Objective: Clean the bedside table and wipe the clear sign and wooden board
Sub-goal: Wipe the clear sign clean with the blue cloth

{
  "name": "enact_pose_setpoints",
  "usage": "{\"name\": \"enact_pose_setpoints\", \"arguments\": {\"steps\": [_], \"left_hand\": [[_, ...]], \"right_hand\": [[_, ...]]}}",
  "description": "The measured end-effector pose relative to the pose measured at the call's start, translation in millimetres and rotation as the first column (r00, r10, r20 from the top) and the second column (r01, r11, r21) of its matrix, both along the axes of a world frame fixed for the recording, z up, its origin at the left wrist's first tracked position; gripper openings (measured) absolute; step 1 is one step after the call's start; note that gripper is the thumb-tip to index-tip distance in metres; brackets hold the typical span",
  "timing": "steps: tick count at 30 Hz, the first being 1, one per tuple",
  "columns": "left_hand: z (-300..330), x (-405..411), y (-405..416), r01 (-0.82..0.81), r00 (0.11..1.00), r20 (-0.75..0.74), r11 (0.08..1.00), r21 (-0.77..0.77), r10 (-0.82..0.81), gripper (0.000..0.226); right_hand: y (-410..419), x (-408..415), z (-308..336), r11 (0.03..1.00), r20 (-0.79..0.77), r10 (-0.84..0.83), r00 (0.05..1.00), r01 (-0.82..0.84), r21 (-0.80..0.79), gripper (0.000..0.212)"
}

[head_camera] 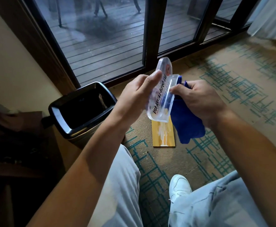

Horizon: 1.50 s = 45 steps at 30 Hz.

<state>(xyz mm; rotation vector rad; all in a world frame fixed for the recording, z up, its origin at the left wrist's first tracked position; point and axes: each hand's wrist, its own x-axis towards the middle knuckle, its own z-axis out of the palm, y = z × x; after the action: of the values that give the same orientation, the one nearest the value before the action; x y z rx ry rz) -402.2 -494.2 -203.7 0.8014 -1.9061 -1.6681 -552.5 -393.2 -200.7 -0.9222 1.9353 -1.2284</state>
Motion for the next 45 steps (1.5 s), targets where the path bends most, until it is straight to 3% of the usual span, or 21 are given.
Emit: {"name": "enact_pose_setpoints", "arguments": {"steps": [3,5,9,12,16,19,24,29,34,39,42,45], "left_hand": [[-9.4,1.4,0.6,0.263,0.964,-0.063,0.901,0.345,-0.257,0.063],[-13.5,3.0,0.7,0.366,0.930,-0.144,0.822,0.435,-0.338,0.065],[-17.9,5.5,-6.1,0.376,0.927,-0.202,0.798,0.471,-0.317,0.063],[-20.5,7.4,-8.5,0.295,0.954,-0.208,0.797,0.527,-0.216,0.071],[-27.0,5.1,-7.2,0.107,0.994,-0.070,0.898,0.428,-0.085,0.068],[-26.7,-2.0,-1.3,0.046,0.998,-0.053,0.940,0.339,-0.030,0.070],[-19.4,-9.1,8.6,0.034,0.997,-0.082,0.959,0.282,-0.011,0.086],[-16.5,-14.3,2.8,-0.178,0.976,-0.073,0.950,0.254,0.203,0.103],[-6.8,-23.4,-1.5,-0.238,0.954,-0.081,0.896,0.375,0.287,0.080],[1.8,-35.3,2.6,-0.222,0.955,-0.114,0.911,0.348,0.275,0.074],[-4.2,-31.0,0.3,-0.251,0.951,-0.085,0.904,0.345,0.296,0.075],[-11.9,-27.3,-1.3,-0.243,0.953,-0.073,0.888,0.391,0.293,0.059]], "right_hand": [[-0.4,0.7,2.6,0.999,0.034,0.047,0.998,-0.047,-0.001,0.025],[-1.0,2.5,1.6,0.999,0.030,0.051,0.998,-0.051,0.006,0.023],[1.1,-0.6,1.7,0.999,0.005,0.035,0.999,-0.035,0.016,0.019],[3.4,-6.6,8.0,0.993,-0.006,-0.072,0.997,0.071,-0.094,0.018],[6.7,-8.9,17.1,0.966,-0.004,-0.143,0.990,0.138,-0.218,0.008],[5.7,7.8,8.6,0.992,-0.074,-0.024,0.997,0.014,-0.127,0.008],[-1.8,23.6,-0.7,0.997,-0.404,-0.039,0.914,0.006,-0.083,0.007],[1.9,33.5,-6.8,0.995,-0.400,0.094,0.912,-0.102,0.001,0.005],[6.6,52.0,-17.1,0.980,-0.486,0.197,0.851,-0.170,0.100,0.011],[10.3,37.7,-6.7,0.979,-0.537,0.202,0.819,-0.150,0.139,0.023],[13.6,15.0,3.1,0.987,-0.499,0.128,0.857,-0.061,0.148,0.018],[11.4,1.4,10.4,0.998,-0.467,0.020,0.884,0.012,0.065,0.023]]}}
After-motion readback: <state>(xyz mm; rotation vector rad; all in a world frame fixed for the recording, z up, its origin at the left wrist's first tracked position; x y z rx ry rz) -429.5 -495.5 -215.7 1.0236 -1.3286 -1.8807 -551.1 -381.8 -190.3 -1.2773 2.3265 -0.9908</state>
